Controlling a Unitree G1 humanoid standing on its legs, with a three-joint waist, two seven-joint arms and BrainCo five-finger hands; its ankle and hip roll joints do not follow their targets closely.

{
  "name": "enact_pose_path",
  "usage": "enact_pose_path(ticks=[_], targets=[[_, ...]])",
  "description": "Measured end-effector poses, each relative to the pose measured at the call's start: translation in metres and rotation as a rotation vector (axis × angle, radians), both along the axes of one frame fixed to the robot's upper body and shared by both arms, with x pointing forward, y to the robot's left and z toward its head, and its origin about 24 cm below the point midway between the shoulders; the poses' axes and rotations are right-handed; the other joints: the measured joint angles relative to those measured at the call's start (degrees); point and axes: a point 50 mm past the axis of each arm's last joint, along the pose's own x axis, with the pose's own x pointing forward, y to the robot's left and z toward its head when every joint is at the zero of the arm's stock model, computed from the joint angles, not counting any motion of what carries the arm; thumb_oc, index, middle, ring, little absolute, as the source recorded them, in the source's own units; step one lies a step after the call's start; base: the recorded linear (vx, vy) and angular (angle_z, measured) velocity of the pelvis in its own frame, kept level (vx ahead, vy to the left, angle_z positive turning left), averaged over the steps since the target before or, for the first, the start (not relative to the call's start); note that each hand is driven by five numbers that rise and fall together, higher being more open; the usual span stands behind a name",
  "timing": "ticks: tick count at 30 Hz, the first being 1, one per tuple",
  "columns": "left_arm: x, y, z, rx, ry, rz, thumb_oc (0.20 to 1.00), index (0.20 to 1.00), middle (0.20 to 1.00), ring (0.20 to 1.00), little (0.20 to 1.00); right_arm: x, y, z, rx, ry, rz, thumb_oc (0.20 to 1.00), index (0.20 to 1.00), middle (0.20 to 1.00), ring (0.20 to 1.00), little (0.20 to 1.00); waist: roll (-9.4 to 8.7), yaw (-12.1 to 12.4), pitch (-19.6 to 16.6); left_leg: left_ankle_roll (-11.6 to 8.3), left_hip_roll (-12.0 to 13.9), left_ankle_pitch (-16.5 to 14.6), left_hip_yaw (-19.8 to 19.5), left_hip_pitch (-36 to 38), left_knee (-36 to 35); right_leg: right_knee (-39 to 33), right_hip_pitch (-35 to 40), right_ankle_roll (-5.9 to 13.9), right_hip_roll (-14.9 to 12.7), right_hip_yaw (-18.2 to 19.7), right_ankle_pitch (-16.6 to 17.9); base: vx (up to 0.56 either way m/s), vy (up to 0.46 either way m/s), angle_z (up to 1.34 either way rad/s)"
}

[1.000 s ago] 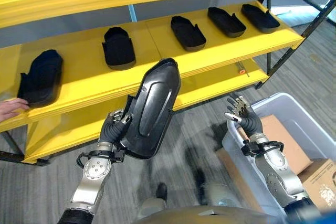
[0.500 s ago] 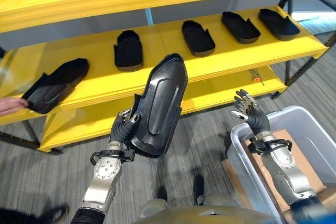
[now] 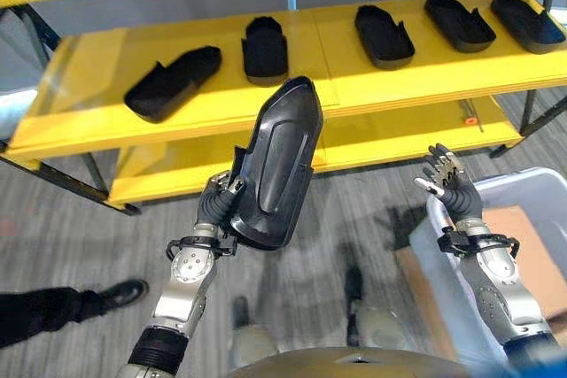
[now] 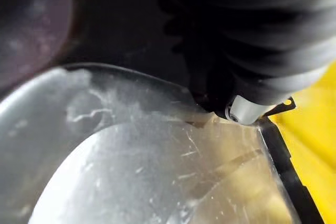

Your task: Move parts from the plastic box to the shelf.

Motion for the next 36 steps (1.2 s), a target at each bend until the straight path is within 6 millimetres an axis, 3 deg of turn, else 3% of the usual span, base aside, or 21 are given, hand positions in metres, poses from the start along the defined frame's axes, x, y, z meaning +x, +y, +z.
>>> enact_pose_path(ticks=[1,2,5,16,18,20,21,22,24,25,26,27,28,29,31,32,34,36], targets=[[-0.005,0.01,0.005,0.043,-0.004,0.003,0.2,0.2,0.2,0.2,0.2,-0.003,0.014,-0.007,0.046,0.022,0.019,1.0,1.0,1.0,1.0,1.0,-3.49,0.1,-1.5,1.94,-3.6,0.2,0.9,0.9,-0.6,0.6,-0.1,-0.16,-2.7,3.0,1.3,0.13,0.271,0.21],[-0.009,0.016,0.004,0.06,0.007,0.014,0.2,0.2,0.2,0.2,0.2,-0.004,0.022,-0.01,0.072,0.03,0.034,1.0,1.0,1.0,1.0,1.0,-5.12,0.6,-2.8,2.47,-4.8,-0.2,1.3,1.5,-0.6,1.0,0.0,1.74,-3.9,3.5,2.8,0.12,0.243,-0.03],[-0.009,0.018,0.004,0.068,0.005,0.035,0.2,0.2,0.2,0.2,0.2,-0.003,0.025,-0.009,0.073,0.023,0.04,1.0,1.0,1.0,1.0,1.0,-6.28,2.2,-3.6,3.05,-6.0,-0.8,1.9,2.0,-0.6,1.0,0.0,3.53,-4.6,3.3,4.2,0.07,0.145,-0.08],[-0.013,0.016,0.0,0.057,0.014,0.055,0.2,0.2,0.2,0.2,0.2,0.003,0.025,-0.005,0.061,0.016,0.05,1.0,1.0,1.0,1.0,1.0,-6.37,3.0,-4.0,3.45,-7.3,-1.9,2.3,1.0,0.4,-0.2,0.6,4.89,-6.1,1.2,1.7,0.04,0.133,0.01],[-0.013,0.017,0.0,0.058,0.015,0.055,0.2,0.2,0.2,0.2,0.2,0.003,0.025,-0.005,0.061,0.017,0.051,1.0,1.0,1.0,1.0,1.0,-6.66,3.0,-4.1,4.09,-8.3,-2.4,2.0,0.5,1.6,0.4,0.5,5.18,-7.3,1.1,1.5,0.05,0.233,0.17],[-0.011,0.015,0.002,0.072,0.005,0.048,0.2,0.2,0.2,0.2,0.2,0.003,0.026,-0.006,0.065,0.02,0.049,1.0,1.0,1.0,1.0,1.0,-7.75,2.7,-4.4,6.75,-10.8,-5.6,1.9,-3.4,8.2,2.9,-0.5,5.52,-10.5,0.7,0.6,0.05,0.307,0.25],[-0.011,0.016,0.002,0.072,0.004,0.054,0.2,0.2,0.2,0.2,0.2,0.001,0.028,-0.011,0.07,0.041,0.051,1.0,1.0,1.0,1.0,1.0,-7.21,2.7,-3.9,7.37,-11.4,-8.0,2.0,-4.9,12.5,8.2,-3.2,4.92,-11.1,0.8,3.2,0.06,0.338,0.07],[-0.011,0.016,0.002,0.073,0.005,0.054,0.2,0.2,0.2,0.2,0.2,0.004,0.031,-0.008,0.067,0.031,0.064,1.0,1.0,1.0,1.0,1.0,-6.09,2.7,-3.3,8.3,-10.4,-9.5,2.4,-6.2,15.4,11.6,-5.1,3.55,-11.1,0.6,4.9,0.07,0.236,-0.13],[-0.011,0.017,0.002,0.077,0.008,0.053,0.2,0.2,0.2,0.2,0.2,0.003,0.035,-0.01,0.069,0.039,0.082,1.0,1.0,1.0,1.0,1.0,-4.51,2.9,-2.2,9.14,-9.8,-10.1,3.5,-4.9,14.5,13.8,-6.8,1.77,-10.6,-1.5,11.3,0.06,0.117,-0.35],[-0.012,0.017,0.001,0.078,0.013,0.056,0.2,0.2,0.2,0.2,0.2,0.003,0.036,-0.011,0.068,0.042,0.089,1.0,1.0,1.0,1.0,1.0,-3.83,2.8,-1.6,10.21,-9.8,-9.4,3.5,-3.7,13.2,17.9,-8.2,1.39,-11.0,-3.4,11.3,0.06,0.063,-0.24],[-0.012,0.017,0.0,0.076,0.018,0.056,0.2,0.2,0.2,0.2,0.2,0.001,0.036,-0.012,0.068,0.05,0.088,1.0,1.0,1.0,1.0,1.0,-2.81,2.6,-1.4,10.55,-9.4,-8.5,3.6,-2.6,11.4,20.2,-8.9,2.18,-9.8,-2.4,7.7,0.1,0.09,-0.08],[-0.012,0.017,0.001,0.075,0.011,0.056,0.2,0.2,0.2,0.2,0.2,0.001,0.035,-0.012,0.066,0.051,0.09,1.0,1.0,1.0,1.0,1.0,-2.71,2.4,-1.6,11.4,-9.3,-7.5,3.4,-1.1,9.0,22.6,-10.7,2.61,-6.8,-1.8,2.5,0.08,0.034,-0.28],[-0.013,0.019,0.001,0.077,0.009,0.064,0.2,0.2,0.2,0.2,0.2,0.001,0.037,-0.011,0.068,0.042,0.099,1.0,1.0,1.0,1.0,1.0,-2.61,2.6,-1.6,11.89,-8.6,-6.4,3.8,-0.6,6.6,23.1,-12.0,3.07,-1.5,2.1,-1.8,0.09,0.0,-0.25],[-0.012,0.022,0.003,0.08,0.001,0.072,0.2,0.2,0.2,0.2,0.2,0.002,0.037,-0.008,0.066,0.032,0.108,1.0,1.0,1.0,1.0,1.0,-2.64,2.2,-1.4,11.71,-8.5,-5.1,3.8,-0.4,4.9,22.7,-12.7,2.72,2.4,2.4,-4.4,0.1,-0.026,-0.14],[-0.012,0.02,0.002,0.075,0.007,0.069,0.2,0.2,0.2,0.2,0.2,0.002,0.035,-0.007,0.062,0.027,0.113,1.0,1.0,1.0,1.0,1.0,-3.34,1.0,-1.5,11.07,-10.0,-2.8,3.9,1.1,0.6,16.1,-12.4,1.57,8.1,0.3,-5.7,0.15,-0.007,0.11],[-0.011,0.017,0.001,0.067,0.008,0.062,0.2,0.2,0.2,0.2,0.2,0.002,0.035,-0.006,0.06,0.025,0.114,1.0,1.0,1.0,1.0,1.0,-3.44,0.5,-1.5,11.61,-11.0,-2.9,3.3,1.2,0.2,13.0,-12.5,1.52,9.3,0.8,-5.6,0.11,-0.012,0.24],[-0.011,0.01,-0.002,0.043,0.013,0.049,0.2,0.2,0.2,0.2,0.2,0.003,0.035,-0.006,0.058,0.023,0.115,1.0,1.0,1.0,1.0,1.0,-3.05,-1.0,-1.0,11.57,-12.5,-2.5,2.1,2.0,-0.4,8.9,-11.8,1.25,10.0,3.7,-3.5,0.09,-0.042,0.44],[-0.011,0.005,-0.004,0.031,0.018,0.036,0.2,0.2,0.2,0.2,0.2,0.003,0.035,-0.006,0.057,0.024,0.115,1.0,1.0,1.0,1.0,1.0,-2.94,-1.0,-0.8,11.09,-13.6,-3.0,1.9,3.4,-0.4,6.6,-9.7,0.41,9.6,3.7,-1.2,0.14,-0.067,0.33]])
